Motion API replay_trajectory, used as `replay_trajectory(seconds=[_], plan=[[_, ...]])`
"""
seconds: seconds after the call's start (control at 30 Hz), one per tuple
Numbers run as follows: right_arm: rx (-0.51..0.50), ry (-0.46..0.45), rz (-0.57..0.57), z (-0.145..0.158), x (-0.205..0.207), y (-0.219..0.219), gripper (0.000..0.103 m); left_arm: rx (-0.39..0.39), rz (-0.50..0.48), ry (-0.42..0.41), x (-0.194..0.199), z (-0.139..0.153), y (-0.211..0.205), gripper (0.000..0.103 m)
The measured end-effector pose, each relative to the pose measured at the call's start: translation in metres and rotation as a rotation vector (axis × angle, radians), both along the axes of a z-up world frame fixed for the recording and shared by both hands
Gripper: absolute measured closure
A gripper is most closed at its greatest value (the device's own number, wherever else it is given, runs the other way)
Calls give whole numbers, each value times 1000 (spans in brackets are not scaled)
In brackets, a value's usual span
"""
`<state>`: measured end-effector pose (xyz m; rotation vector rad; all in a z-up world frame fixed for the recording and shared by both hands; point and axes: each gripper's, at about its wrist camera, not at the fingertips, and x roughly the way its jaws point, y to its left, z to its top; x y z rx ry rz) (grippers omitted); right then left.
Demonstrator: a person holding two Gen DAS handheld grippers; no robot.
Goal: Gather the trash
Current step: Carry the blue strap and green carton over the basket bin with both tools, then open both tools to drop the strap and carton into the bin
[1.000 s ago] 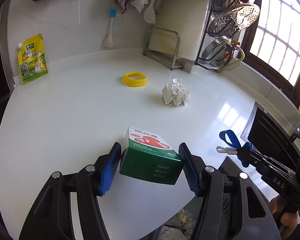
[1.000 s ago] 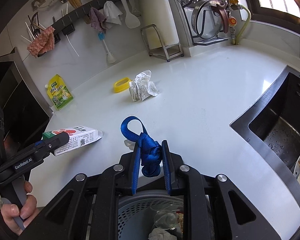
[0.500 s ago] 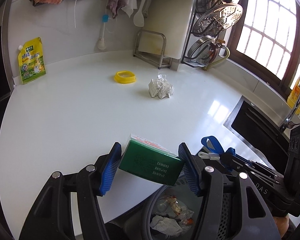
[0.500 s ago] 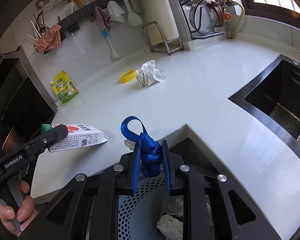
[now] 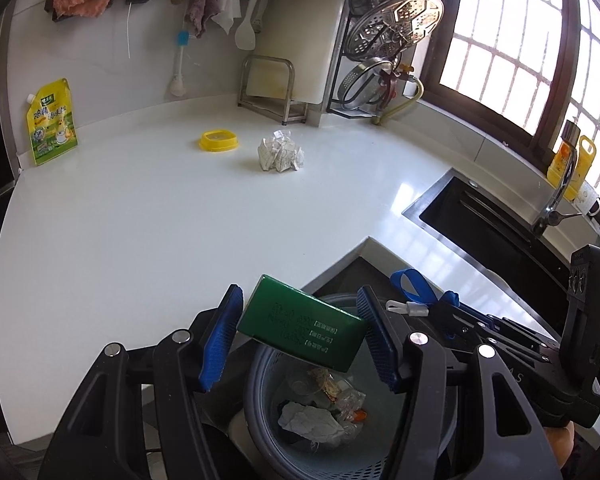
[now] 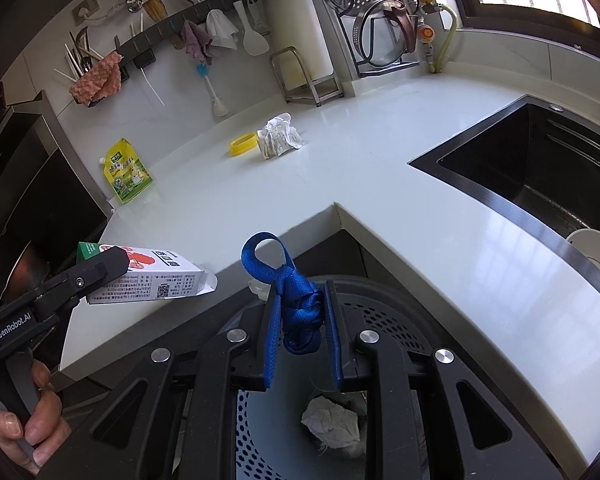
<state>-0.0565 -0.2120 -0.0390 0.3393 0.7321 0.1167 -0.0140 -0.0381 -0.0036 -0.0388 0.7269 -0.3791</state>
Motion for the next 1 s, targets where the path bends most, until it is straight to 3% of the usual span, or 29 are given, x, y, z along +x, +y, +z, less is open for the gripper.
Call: replay_trajectory(seconds=[0.53,1.0], plan=[[21,62,-41,-34,-65,-19,83,28,-77,53,-52,-31,-35,46],[-6,85,-46,-51,-82,-18,83,71,-55,112,-48,-65,-45,46]])
